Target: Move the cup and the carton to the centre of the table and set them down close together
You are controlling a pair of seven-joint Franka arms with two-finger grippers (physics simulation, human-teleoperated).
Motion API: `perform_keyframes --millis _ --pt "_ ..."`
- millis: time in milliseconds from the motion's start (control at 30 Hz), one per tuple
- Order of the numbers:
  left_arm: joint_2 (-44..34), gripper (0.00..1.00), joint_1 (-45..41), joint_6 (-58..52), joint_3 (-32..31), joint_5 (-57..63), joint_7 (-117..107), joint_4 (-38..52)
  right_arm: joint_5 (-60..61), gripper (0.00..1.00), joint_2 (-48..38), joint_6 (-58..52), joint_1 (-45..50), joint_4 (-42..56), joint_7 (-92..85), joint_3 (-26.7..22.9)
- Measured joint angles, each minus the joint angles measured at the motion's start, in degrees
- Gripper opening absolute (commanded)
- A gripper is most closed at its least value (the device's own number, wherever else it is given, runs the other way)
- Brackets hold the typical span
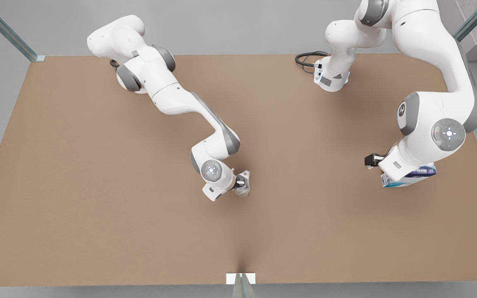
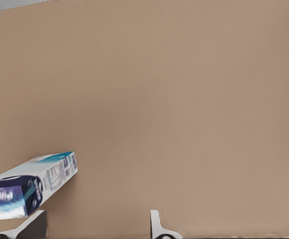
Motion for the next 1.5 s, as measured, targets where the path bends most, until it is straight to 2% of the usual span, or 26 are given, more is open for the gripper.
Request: perform_keyframes --millis 100,200,233,267,300,400,467,500,600,733,833,867,933,1000,1033,1100,1133,1167,1233,1267,1300,1333,1500 --pt "-0.1 1.00 0.1 0.0 4.6 0.1 25.2 0.0 0.0 0.35 0.0 -0.4 0.2 -0.1 0.0 -0.6" --pt "0.6 1.00 0.0 0.6 7.5 0.5 51.7 -0.1 -0.1 0.40 0.0 0.1 0.8 -0.2 0.0 -0.7" --pt "0.7 1.00 0.3 0.5 8.5 0.6 57.9 -0.4 -0.1 0.49 0.0 0.1 0.8 -0.2 -0.1 -1.0" --pt "0.8 1.00 0.2 0.5 8.8 0.7 63.8 -0.9 -0.1 0.53 0.0 0.1 0.9 -0.2 0.0 -1.0" --pt "0.8 1.00 0.1 0.6 9.3 0.8 67.1 -2.2 -0.1 0.64 0.0 0.1 0.9 -0.2 0.0 -1.0" --pt "0.9 1.00 0.1 -2.3 9.9 1.8 67.8 -2.4 -0.1 0.68 0.0 0.1 0.9 -0.2 0.2 -1.0" --pt "1.4 1.00 1.1 -1.3 10.7 2.6 68.7 -4.9 -0.1 0.81 -0.1 -0.1 1.0 -0.2 0.2 -1.1" --pt "-1.1 1.00 1.7 3.1 10.5 2.8 70.1 -10.2 -0.1 0.87 -0.2 -0.4 1.5 -0.1 0.2 -1.7" --pt "-4.0 1.00 1.8 8.5 10.1 2.8 71.8 -16.2 0.1 0.91 -0.6 -1.1 2.6 -0.2 0.1 -3.3" --pt "-5.4 1.00 4.0 13.1 10.2 2.3 77.4 -19.6 0.3 0.92 -3.7 -3.8 3.3 -0.7 0.0 -3.7" --pt "-4.7 1.00 4.5 14.3 10.6 2.1 81.7 -19.7 -0.3 1.00 -16.1 -1.9 2.3 -10.4 -1.6 -4.7" --pt "-4.1 1.00 5.0 14.7 10.7 2.1 83.4 -19.7 -0.2 1.00 -19.3 -1.9 1.6 -13.2 -2.7 -6.2" --pt "-3.3 1.00 6.1 15.5 10.7 2.1 85.9 -19.7 -0.3 1.00 -26.4 -3.3 -6.7 -16.8 -7.5 -7.4" --pt "-2.4 1.00 6.4 16.9 10.7 2.1 87.6 -19.7 -0.9 1.00 -30.8 -13.9 -15.8 -16.8 -11.4 -7.6" --pt "-2.0 1.00 6.8 17.0 10.7 2.0 88.3 -19.7 -2.7 1.00 -32.9 -19.6 -21.4 -16.7 -21.1 -7.6" --pt "-0.7 1.00 7.4 17.9 10.7 2.0 89.5 -19.7 -8.7 1.00 -36.1 -26.8 -25.3 -16.9 -27.5 -10.6" --pt "0.1 1.00 7.8 18.6 10.7 2.0 90.8 -19.7 -9.4 1.00 -37.3 -27.2 -30.6 -17.5 -35.6 -10.9" --pt "0.5 1.00 8.0 18.7 10.8 2.0 91.0 -19.7 -10.8 1.00 -38.6 -28.0 -32.4 -18.0 -40.0 -10.9" --pt "1.5 1.00 8.6 19.7 10.8 2.0 91.4 -19.7 -16.8 1.00 -47.5 -22.6 -33.8 -29.4 -36.0 -8.3" --pt "1.8 1.00 8.5 19.9 10.8 2.0 91.5 -19.7 -16.5 1.00 -47.8 -21.4 -34.1 -30.5 -35.0 -7.8" --pt "2.1 1.00 8.6 19.9 10.8 2.0 91.5 -19.7 -16.4 1.00 -47.9 -21.5 -37.2 -30.5 -35.0 -4.0" --pt "2.3 1.00 8.8 19.9 10.8 2.0 91.5 -19.7 -16.4 1.00 -47.6 -21.8 -37.8 -30.1 -35.0 -3.2" --pt "3.0 1.00 9.7 20.8 11.4 1.9 94.7 -19.7 -15.9 1.00 -45.8 -23.8 -35.6 -26.8 -33.5 -2.9"
